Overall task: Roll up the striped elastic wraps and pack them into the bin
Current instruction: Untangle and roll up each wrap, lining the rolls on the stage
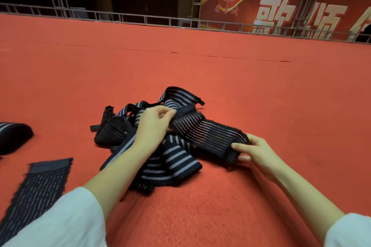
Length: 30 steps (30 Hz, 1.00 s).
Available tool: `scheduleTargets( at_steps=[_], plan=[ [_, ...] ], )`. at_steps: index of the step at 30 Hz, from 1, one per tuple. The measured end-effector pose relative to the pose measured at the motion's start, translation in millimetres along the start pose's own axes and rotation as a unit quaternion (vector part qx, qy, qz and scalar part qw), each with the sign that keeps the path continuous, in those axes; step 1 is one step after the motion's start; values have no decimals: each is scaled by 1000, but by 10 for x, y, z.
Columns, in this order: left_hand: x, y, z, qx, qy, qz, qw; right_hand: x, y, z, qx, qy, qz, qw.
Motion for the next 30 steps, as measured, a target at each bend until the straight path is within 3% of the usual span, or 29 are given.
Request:
scheduleTargets(
  at_steps=[3, 6, 10, 15, 18, 22, 27, 30],
  plan=[
    [178, -57, 68, 10, -16, -39, 999, -44, 11, 38, 13, -73, 44, 996],
    [233, -80, 207, 24, -46, -46, 998, -44, -65, -385, -86, -181, 137, 970],
    [244, -171, 523, 47, -75, -60, 994, 280, -235, -983, -210, -147, 78, 964],
    [274, -294, 938, 55, -161, -111, 979, 746, -372, -1339, -231, -88, -27, 969],
    [216, -403, 1258, 115, -102, -137, 979, 730, -497, -1577, -275, -34, 13, 961],
    [-80, -458, 1654, 192, -15, -69, 979, 563, -685, -1921, -284, -7, 86, 955],
    [-427, -597, 2183, 200, -38, -38, 978, 697, -1109, -2518, -326, -35, 69, 942],
    [-725, -751, 2572, 255, -51, -1, 966, 829, -1439, -2906, -365, -41, 53, 929]
  ],
)
Point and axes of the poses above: each hand's wrist, its own y-axis towards the middle knuckle, its own x-axis out of the palm, z = x × y, the point moved 8 cm from there along y, towards the middle knuckle, and after that the axes turned 3 degrees about -z, right-handed, at the moved point
